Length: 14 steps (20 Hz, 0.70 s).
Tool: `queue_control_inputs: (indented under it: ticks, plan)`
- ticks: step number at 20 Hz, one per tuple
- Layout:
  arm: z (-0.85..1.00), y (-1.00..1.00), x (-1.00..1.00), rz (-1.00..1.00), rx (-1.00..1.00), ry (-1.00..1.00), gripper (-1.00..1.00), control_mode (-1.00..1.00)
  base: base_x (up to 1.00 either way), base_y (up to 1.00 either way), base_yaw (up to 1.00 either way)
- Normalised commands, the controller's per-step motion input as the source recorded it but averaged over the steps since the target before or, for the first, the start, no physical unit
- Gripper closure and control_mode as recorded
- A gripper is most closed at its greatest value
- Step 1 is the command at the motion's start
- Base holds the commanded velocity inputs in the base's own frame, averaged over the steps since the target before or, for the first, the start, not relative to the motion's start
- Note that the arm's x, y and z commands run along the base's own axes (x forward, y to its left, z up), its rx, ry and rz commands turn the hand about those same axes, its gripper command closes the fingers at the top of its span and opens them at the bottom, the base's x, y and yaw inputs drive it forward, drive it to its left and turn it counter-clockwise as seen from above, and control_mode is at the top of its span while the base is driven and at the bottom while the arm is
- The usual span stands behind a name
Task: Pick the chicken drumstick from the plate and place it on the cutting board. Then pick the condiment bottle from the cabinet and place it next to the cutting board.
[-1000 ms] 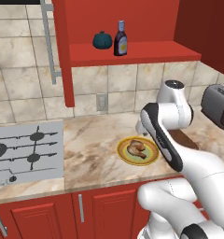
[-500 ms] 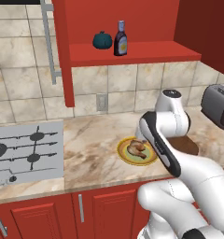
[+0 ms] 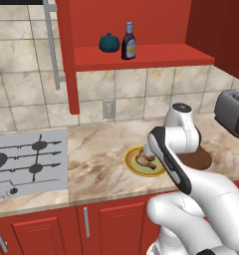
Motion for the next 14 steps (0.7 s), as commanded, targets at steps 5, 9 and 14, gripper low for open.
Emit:
queue_control_inputs:
  ticks: [5, 9, 14]
  plan:
    - [-0.25, 0.0, 0.0, 0.0, 0.0, 0.0, -1.0, -1.0, 0.0, 0.0, 0.0]
    - [-0.24, 0.0, 0.05, 0.0, 0.0, 0.0, -1.0, -1.0, 0.0, 0.0, 0.0]
    - [-0.24, 0.0, 0.07, 0.0, 0.0, 0.0, -1.0, -1.0, 0.0, 0.0, 0.0]
